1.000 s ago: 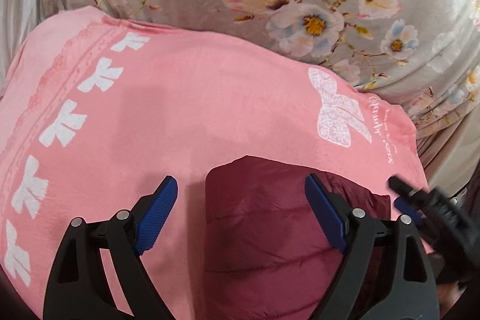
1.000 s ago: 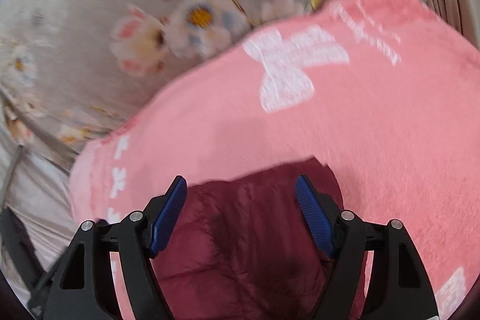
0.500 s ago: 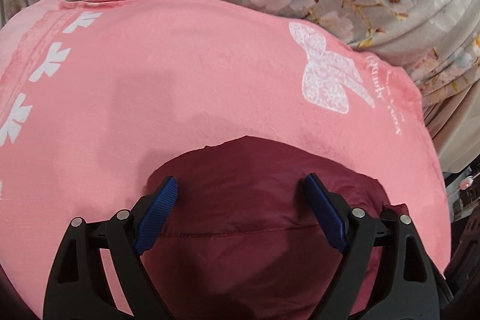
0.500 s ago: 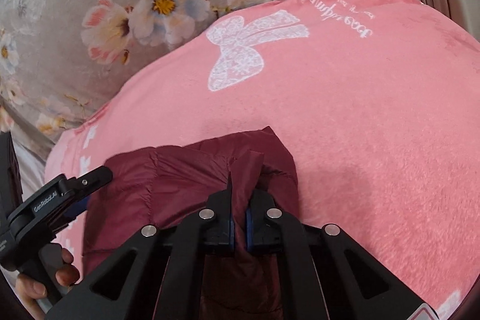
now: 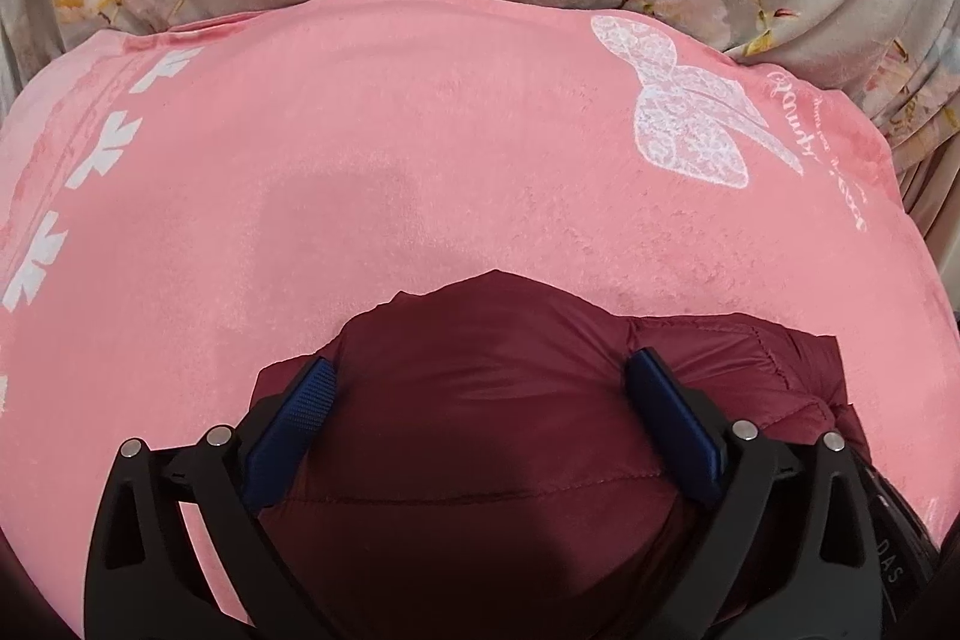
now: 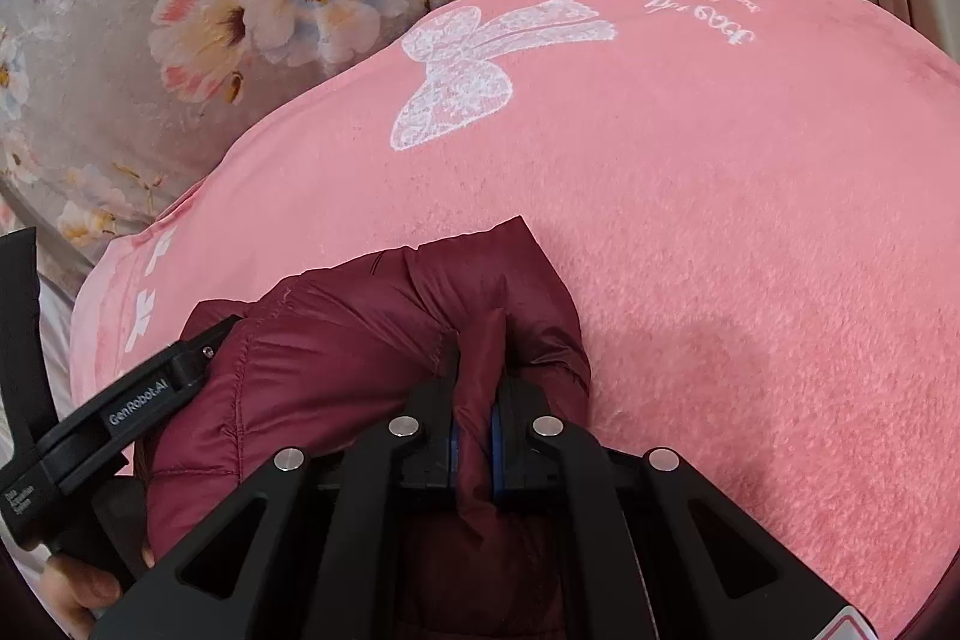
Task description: Fold large clothes
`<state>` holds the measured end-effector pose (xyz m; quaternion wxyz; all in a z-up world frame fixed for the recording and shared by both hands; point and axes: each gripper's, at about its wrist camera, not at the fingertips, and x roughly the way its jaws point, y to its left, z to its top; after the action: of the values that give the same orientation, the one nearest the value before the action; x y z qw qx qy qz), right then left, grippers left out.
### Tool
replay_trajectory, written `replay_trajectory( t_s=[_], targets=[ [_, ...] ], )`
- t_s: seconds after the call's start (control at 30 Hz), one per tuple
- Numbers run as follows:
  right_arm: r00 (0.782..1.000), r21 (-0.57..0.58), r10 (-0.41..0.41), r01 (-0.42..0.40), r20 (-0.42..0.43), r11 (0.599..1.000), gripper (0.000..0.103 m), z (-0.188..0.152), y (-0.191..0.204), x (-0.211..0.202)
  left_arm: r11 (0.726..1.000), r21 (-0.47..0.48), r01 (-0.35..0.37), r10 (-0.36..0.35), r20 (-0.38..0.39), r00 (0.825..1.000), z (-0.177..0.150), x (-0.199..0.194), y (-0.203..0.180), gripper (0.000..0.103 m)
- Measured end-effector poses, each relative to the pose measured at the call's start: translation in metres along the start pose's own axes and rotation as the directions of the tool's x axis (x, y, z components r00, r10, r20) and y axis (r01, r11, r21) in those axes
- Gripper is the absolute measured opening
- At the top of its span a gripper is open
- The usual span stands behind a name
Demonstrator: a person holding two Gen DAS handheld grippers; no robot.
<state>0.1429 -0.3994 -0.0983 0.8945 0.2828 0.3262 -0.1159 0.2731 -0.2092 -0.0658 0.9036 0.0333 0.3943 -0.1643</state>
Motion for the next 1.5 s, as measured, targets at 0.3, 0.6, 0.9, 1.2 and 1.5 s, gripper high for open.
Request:
replay_trajectory(
  t_s=[0.3, 0.6, 0.9, 1.2, 1.5],
  targets=[
    [1.000, 0.006, 0.004, -0.004, 0.010, 1.000, 0.003, -0.003, -0.001, 0.000, 0.998, 0.033, -0.048, 0.047, 0.024, 0.999, -0.005, 0.005, -0.008, 0.097],
    [1.000, 0.022, 0.019, -0.019, 0.011, 1.000, 0.003, -0.003, -0.004, 0.000, 0.996, 0.043, -0.074, 0.072, 0.042, 0.997, -0.007, 0.006, -0.011, 0.097],
    [1.000, 0.029, 0.029, -0.029, 0.010, 0.999, 0.003, -0.001, -0.007, -0.001, 0.996, 0.047, -0.081, 0.078, 0.047, 0.996, -0.007, 0.006, -0.012, 0.097],
    [0.989, 0.131, 0.133, -0.140, 0.059, 0.981, 0.004, 0.001, -0.025, -0.005, 0.994, 0.050, -0.101, 0.098, 0.050, 0.994, -0.007, 0.009, -0.014, 0.098],
    [0.966, 0.333, 0.174, -0.232, 0.193, 0.914, 0.035, -0.006, -0.076, -0.038, 0.997, 0.053, -0.058, 0.058, 0.009, 0.998, -0.004, 0.003, -0.006, 0.098]
  ],
)
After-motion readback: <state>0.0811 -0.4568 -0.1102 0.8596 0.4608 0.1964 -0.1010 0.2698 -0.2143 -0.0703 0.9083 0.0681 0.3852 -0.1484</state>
